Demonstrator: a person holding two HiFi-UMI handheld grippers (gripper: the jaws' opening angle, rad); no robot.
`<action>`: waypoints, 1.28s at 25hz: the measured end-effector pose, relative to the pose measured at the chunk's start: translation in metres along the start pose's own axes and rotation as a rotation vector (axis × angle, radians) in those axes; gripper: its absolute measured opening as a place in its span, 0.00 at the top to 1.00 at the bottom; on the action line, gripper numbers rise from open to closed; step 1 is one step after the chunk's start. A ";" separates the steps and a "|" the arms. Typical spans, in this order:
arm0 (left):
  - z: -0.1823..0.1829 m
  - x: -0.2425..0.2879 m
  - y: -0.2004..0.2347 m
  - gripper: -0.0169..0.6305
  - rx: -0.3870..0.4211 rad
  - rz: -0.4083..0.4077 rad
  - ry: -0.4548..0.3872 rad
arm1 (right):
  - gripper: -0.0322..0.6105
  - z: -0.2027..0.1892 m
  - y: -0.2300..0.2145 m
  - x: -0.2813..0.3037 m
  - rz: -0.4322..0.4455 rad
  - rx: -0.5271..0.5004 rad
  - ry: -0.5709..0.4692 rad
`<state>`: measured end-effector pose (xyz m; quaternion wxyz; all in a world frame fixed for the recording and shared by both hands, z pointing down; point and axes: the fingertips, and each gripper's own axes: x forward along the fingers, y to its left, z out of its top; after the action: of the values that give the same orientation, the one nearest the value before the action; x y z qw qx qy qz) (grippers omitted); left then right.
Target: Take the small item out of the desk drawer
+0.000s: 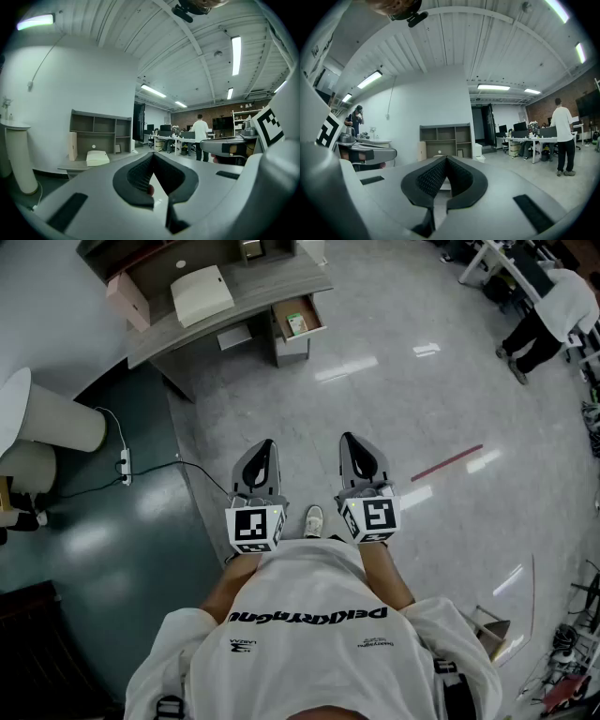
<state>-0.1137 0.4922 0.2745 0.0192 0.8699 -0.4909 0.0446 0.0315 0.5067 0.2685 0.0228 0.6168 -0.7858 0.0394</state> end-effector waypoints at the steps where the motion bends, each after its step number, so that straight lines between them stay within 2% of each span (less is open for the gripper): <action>1: 0.000 0.005 -0.003 0.95 -0.002 0.006 0.000 | 0.91 0.001 -0.006 0.002 0.005 -0.001 -0.002; 5: 0.003 0.019 -0.016 0.95 -0.013 0.027 -0.009 | 0.91 0.004 -0.025 0.005 0.031 -0.005 -0.015; 10: 0.001 0.031 -0.033 0.95 0.000 0.013 -0.002 | 0.91 0.005 -0.041 0.011 0.037 0.004 -0.027; 18: -0.003 0.067 -0.029 0.95 -0.011 -0.009 0.010 | 0.91 -0.001 -0.051 0.040 0.038 0.011 -0.012; 25: -0.013 0.143 0.007 0.95 -0.054 -0.017 0.021 | 0.91 -0.007 -0.075 0.116 0.034 -0.006 0.022; 32: -0.001 0.247 0.075 0.95 -0.059 -0.035 0.016 | 0.91 0.005 -0.096 0.231 0.025 0.002 0.033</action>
<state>-0.0507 0.2434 0.2985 0.0499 0.8771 -0.4763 0.0368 0.0699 0.2605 0.2864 0.0347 0.6061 -0.7930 0.0505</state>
